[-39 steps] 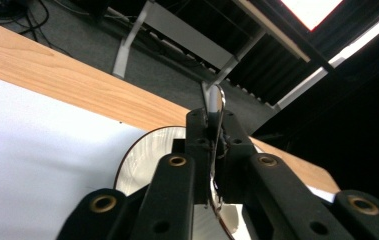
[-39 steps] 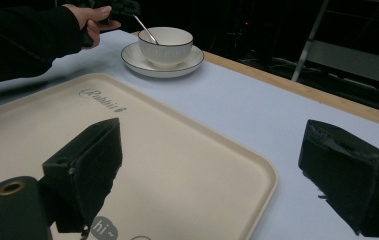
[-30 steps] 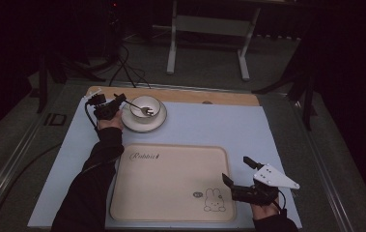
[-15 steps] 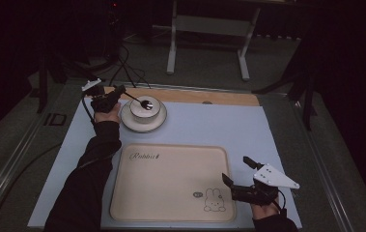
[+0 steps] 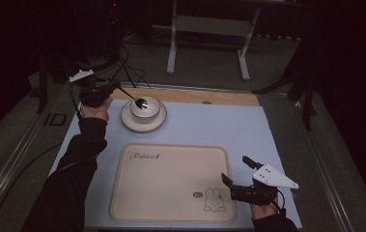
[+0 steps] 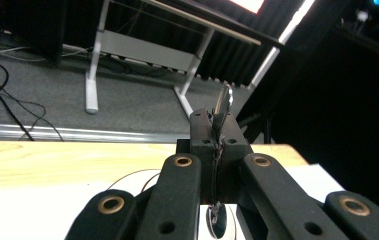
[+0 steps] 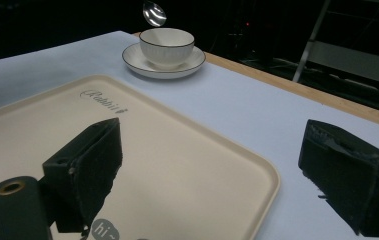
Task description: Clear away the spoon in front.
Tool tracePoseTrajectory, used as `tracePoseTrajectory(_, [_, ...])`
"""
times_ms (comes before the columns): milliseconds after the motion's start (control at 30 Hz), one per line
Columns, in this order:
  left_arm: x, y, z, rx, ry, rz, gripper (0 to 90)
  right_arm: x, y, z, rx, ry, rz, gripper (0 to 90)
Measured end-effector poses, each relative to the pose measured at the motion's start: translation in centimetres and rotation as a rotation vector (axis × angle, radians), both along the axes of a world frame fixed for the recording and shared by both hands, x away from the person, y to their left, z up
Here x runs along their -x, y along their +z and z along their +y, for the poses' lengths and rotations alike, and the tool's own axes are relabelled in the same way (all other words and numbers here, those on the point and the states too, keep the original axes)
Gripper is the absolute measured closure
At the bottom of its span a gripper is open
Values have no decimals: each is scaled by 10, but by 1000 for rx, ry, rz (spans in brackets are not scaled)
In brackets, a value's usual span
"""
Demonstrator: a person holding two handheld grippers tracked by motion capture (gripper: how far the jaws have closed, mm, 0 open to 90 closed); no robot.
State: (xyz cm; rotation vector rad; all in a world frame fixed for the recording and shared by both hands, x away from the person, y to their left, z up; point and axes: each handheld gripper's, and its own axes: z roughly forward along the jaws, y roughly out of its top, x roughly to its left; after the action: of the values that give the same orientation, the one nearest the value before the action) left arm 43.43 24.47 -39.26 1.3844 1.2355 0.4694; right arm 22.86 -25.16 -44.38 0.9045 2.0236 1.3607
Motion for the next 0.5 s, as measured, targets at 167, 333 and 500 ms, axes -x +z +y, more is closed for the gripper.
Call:
tracePoseTrajectory(167, [10, 13, 4, -48, -51, -13, 894, 0, 0, 1, 5, 0, -6, 102])
tracePoseTrajectory(333, [21, 21, 5, -86, -118, -19, 894, 0, 0, 1, 1, 1, -9, 102])
tracePoseTrajectory(500, [32, 25, 7, -109, -208, -20, 894, 0, 0, 1, 0, 2, -11, 102])
